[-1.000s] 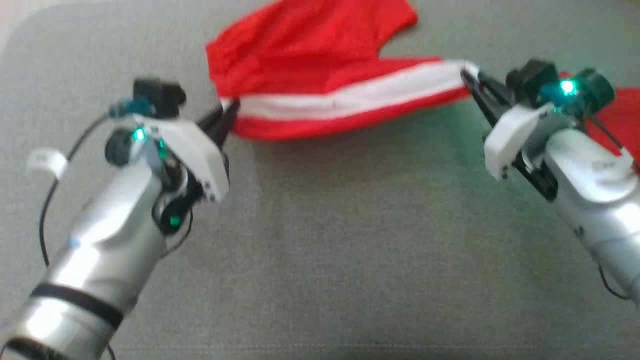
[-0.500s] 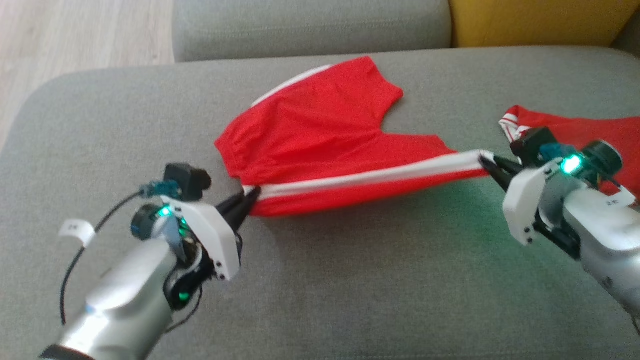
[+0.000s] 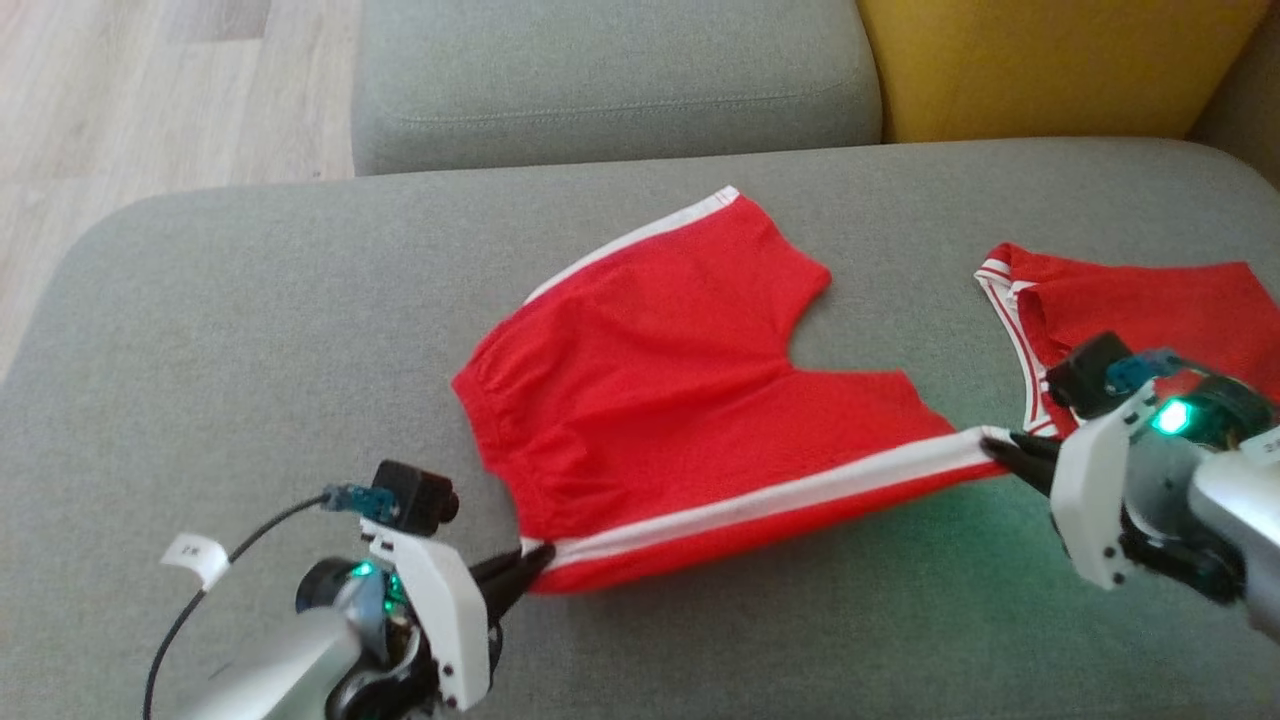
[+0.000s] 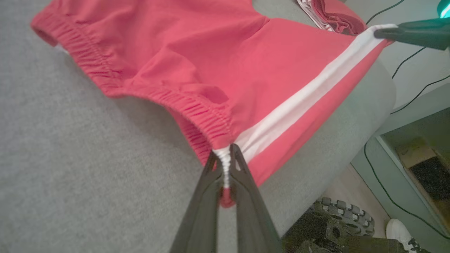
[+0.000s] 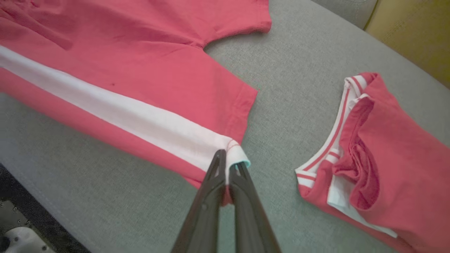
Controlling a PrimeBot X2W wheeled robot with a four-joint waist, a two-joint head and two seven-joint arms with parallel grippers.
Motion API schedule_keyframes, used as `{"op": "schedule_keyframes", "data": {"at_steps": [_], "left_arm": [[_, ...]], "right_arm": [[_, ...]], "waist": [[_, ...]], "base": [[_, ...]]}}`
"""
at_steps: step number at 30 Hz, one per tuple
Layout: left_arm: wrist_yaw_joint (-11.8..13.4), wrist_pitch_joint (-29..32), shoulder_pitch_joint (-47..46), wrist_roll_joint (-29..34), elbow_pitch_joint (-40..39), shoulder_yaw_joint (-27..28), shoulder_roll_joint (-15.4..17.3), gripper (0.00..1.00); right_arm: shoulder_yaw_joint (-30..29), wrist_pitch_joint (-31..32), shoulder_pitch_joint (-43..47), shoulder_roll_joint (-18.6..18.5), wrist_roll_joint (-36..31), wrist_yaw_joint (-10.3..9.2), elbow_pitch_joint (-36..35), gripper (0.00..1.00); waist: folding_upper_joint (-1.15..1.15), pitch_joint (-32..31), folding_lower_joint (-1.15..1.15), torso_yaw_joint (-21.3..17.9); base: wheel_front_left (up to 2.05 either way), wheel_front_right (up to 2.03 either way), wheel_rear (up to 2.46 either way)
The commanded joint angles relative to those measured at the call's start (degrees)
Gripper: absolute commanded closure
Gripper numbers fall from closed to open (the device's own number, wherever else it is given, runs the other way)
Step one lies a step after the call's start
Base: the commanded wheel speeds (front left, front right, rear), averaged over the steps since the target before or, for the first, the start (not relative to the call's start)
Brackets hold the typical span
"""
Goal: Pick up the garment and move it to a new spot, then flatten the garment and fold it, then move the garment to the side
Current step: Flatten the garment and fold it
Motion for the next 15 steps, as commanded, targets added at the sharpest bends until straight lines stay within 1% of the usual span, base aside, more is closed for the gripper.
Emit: {"op": "schedule_keyframes", "data": {"at_steps": [1, 5, 10, 15], "left_arm": [[0.0, 0.2, -2.3, -1.0, -2.1, 2.3, 2.6, 1.0], [-0.1, 3.1, -0.6, -4.1, -6.1, 1.8, 4.1, 1.0], [-0.1, 7.0, 1.0, -7.8, -11.1, 1.1, 6.2, 1.0], [-0.2, 9.4, 1.9, -9.4, -15.6, 0.3, 8.0, 1.0]], "right_arm": [[-0.7, 1.4, 0.6, -3.1, 1.2, 0.19, -1.6, 1.0], [-0.6, 6.8, 2.2, -6.6, 3.8, 0.19, -6.2, 1.0], [-0.6, 13.8, 3.6, -10.1, 7.2, 0.19, -8.8, 1.0], [-0.6, 17.6, 3.1, -12.4, 9.4, 0.19, -12.8, 1.0]], "waist": [[-0.01, -0.2, 0.01, 0.1], [-0.01, -0.9, 0.01, 0.7], [-0.01, -1.6, 0.01, 1.5], [-0.01, -1.6, 0.01, 2.3]], "base": [[0.0, 0.0, 0.0], [0.0, 0.0, 0.0], [0.0, 0.0, 0.0], [0.0, 0.0, 0.0]]}}
